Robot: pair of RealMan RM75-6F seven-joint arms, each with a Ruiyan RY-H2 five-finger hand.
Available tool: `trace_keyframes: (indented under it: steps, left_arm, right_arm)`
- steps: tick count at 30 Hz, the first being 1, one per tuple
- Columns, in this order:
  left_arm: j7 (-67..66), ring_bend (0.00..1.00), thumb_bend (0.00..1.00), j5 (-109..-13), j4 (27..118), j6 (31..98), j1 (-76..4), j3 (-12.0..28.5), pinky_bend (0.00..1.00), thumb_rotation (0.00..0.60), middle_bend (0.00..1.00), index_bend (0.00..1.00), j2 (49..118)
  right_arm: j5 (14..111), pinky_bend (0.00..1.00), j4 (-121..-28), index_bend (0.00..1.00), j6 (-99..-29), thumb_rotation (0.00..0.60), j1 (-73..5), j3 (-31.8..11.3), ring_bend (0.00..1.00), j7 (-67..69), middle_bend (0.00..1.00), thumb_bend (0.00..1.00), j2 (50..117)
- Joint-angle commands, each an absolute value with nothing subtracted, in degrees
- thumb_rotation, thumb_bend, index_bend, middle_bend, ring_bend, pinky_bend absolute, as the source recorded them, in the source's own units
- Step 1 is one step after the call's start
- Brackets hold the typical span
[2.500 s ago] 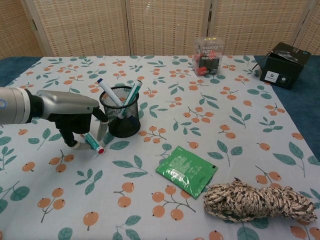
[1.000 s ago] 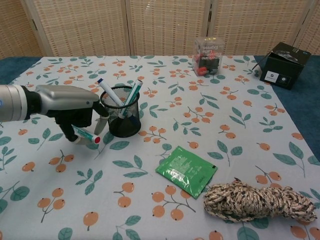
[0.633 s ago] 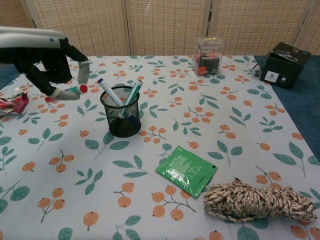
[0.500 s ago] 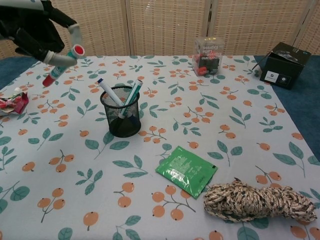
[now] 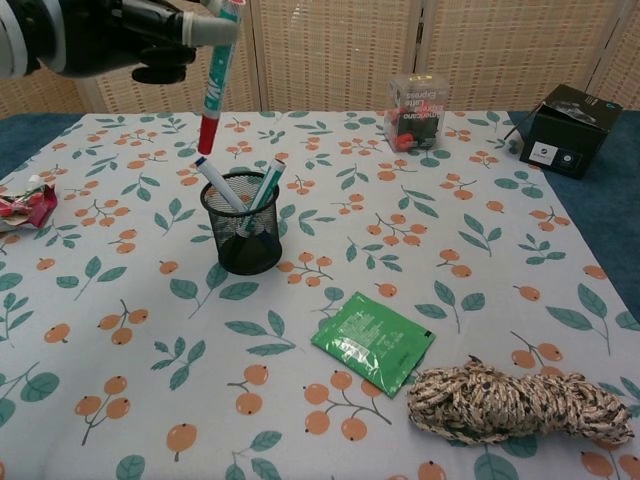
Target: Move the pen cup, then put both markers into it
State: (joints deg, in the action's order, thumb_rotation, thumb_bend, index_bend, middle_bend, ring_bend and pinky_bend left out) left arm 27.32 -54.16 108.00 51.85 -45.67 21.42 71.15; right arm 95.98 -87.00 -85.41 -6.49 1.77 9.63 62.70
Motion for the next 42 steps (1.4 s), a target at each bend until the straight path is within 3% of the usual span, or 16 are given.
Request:
trace_keyframes:
  steps: [1,10,21,23,27,29,36,39,42]
  left_arm:
    - [29.34,0.94,0.37,-54.21,104.05,50.58,-46.54,21.61,0.94,0.600,1.00,0.66,75.01]
    - [35.85,0.94,0.37,-58.88,94.48,47.93,-45.79,20.71,0.94,0.600,1.00,0.67,82.21]
    - [41.23,0.94,0.37,-65.86,87.56,46.82,-43.84,18.72,0.94,0.600,1.00,0.66,85.12]
    - [42.66,0.92,0.35,-67.33,86.73,46.49,-43.44,18.23,0.93,0.600,1.00,0.55,85.19]
    - [43.05,0.83,0.20,-70.44,86.09,45.52,-43.14,16.94,0.87,0.600,0.94,0.14,83.58]
    - [42.34,0.81,0.16,-71.62,87.02,45.55,-42.70,16.34,0.86,0.600,0.92,0.06,81.83]
    - [35.64,0.75,0.12,-74.38,93.47,48.75,-39.47,13.92,0.83,0.600,0.86,0.00,73.50]
    - [30.59,0.70,0.12,-78.89,97.73,54.80,-35.46,11.65,0.81,0.600,0.82,0.00,67.39]
    - [22.97,0.57,0.12,-83.85,101.69,61.77,-30.11,7.98,0.77,0.600,0.68,0.00,60.34]
  right_arm:
    - [96.15,0.00,-86.90,0.00,-85.85,0.600,-6.29,1.81,0.00,9.93,0.00,0.13,62.55]
    - [96.26,0.00,-86.80,0.00,-87.19,0.600,-5.49,1.94,0.00,10.66,0.00,0.13,62.21]
    - [96.84,0.00,-86.64,0.00,-88.73,0.600,-4.74,1.97,0.00,10.72,0.00,0.14,62.26]
    - [96.79,0.00,-86.64,0.00,-88.49,0.600,-4.84,1.95,0.00,10.68,0.00,0.14,62.34]
    - [96.90,0.00,-86.73,0.00,-88.66,0.600,-4.74,1.93,0.00,10.30,0.00,0.14,62.47]
    - [96.90,0.00,-86.74,0.00,-88.84,0.600,-4.64,1.90,0.00,10.27,0.00,0.14,62.49]
    - [96.94,0.00,-86.77,0.00,-88.86,0.600,-4.60,1.85,0.00,10.08,0.00,0.14,62.55]
    - [96.71,0.00,-86.69,0.00,-89.42,0.600,-4.34,1.59,0.00,9.87,0.00,0.14,62.63]
    - [95.92,0.00,-86.69,0.00,-89.24,0.600,-4.27,1.17,0.00,8.54,0.00,0.14,63.11]
